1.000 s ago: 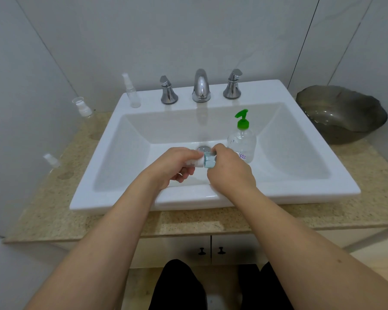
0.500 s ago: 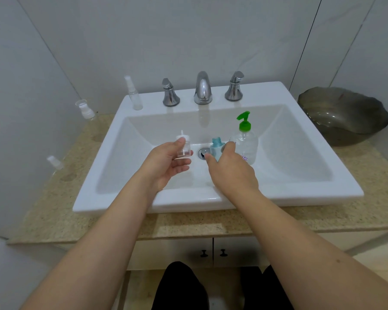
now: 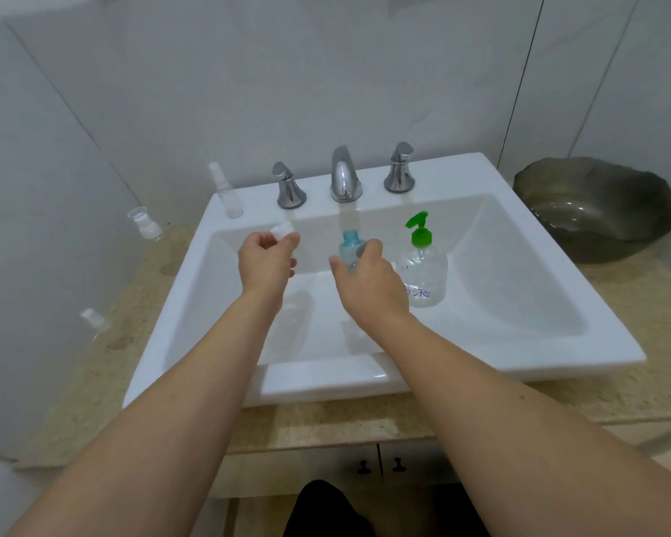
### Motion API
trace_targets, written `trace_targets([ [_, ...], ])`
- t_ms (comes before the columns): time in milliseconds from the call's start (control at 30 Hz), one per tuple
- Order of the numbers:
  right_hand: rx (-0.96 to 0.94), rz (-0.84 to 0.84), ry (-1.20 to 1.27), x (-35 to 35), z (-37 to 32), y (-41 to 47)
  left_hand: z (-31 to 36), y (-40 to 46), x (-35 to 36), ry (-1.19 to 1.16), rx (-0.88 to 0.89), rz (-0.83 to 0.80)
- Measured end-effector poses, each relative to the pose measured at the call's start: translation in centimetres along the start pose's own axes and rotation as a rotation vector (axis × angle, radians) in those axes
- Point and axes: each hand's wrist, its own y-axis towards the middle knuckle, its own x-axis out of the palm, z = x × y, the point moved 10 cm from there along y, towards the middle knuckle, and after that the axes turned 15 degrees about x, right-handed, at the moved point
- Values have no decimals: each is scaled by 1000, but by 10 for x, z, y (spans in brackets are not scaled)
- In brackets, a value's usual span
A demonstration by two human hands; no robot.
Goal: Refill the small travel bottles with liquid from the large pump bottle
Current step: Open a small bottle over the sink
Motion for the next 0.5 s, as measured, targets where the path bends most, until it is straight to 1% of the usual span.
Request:
trace_targets([
  [67,-24,-10,46,10,-15,13,2,25,-8,53,41,54],
  [133,-33,-9,78,11,-20,17,5,39,-10,110,78,74],
  [200,-54,-22,114,30,-31,32,1,64,-16,168,117,106],
  [300,-57,-42,187,43,-23,41,2,78,-8,243,162,77],
  [400,-55,-112,159,65,-16,53,-7,97,-1,280,212,65],
  [500,-39,-105,179,69,-12,62,-15,107,3,304,254,78],
])
